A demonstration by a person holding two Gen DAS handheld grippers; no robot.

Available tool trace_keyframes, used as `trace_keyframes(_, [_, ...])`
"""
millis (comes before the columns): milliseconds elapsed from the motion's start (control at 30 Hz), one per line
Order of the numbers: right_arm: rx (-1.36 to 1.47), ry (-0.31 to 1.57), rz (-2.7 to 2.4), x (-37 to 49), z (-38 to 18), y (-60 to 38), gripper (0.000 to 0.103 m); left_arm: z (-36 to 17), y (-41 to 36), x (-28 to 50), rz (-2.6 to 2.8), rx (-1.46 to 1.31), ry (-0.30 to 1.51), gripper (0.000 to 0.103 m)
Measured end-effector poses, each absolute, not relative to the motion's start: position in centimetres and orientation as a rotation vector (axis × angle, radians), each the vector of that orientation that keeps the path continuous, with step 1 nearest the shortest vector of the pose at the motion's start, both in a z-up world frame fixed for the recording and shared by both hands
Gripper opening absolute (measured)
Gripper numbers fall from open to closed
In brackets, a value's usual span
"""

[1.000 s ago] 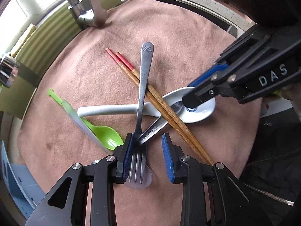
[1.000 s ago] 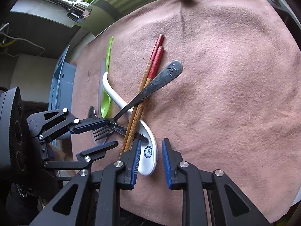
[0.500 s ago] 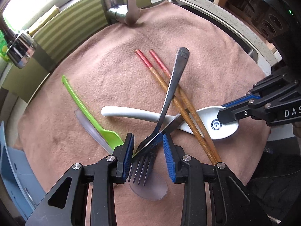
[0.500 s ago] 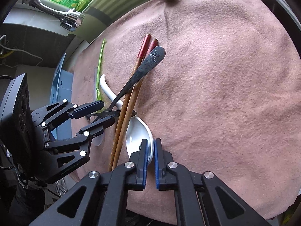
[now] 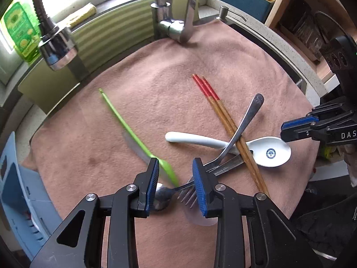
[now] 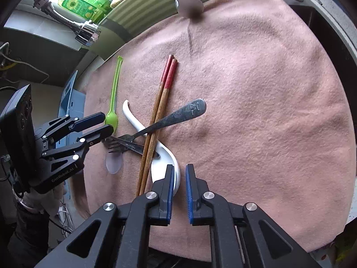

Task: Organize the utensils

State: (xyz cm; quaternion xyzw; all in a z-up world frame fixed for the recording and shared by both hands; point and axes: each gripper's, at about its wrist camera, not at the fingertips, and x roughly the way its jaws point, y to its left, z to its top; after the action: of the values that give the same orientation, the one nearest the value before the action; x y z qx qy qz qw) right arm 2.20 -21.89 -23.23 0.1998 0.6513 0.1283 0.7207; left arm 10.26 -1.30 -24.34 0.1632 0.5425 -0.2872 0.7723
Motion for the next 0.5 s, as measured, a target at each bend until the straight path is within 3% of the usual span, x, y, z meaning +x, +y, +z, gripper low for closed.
trace_keyframes(233, [0.39,1.357,0.391,3.4,-20.5,-19.6,0.018,-24.4,2.7,11.3,-0.558,0.315,1.197,0.029])
trace_keyframes(500, [0.129,1.423,0.549,5.2,-22.8,-12.3,0.018,-24.9,3.4,9.7,-0.575,0.306,1.212,0.029])
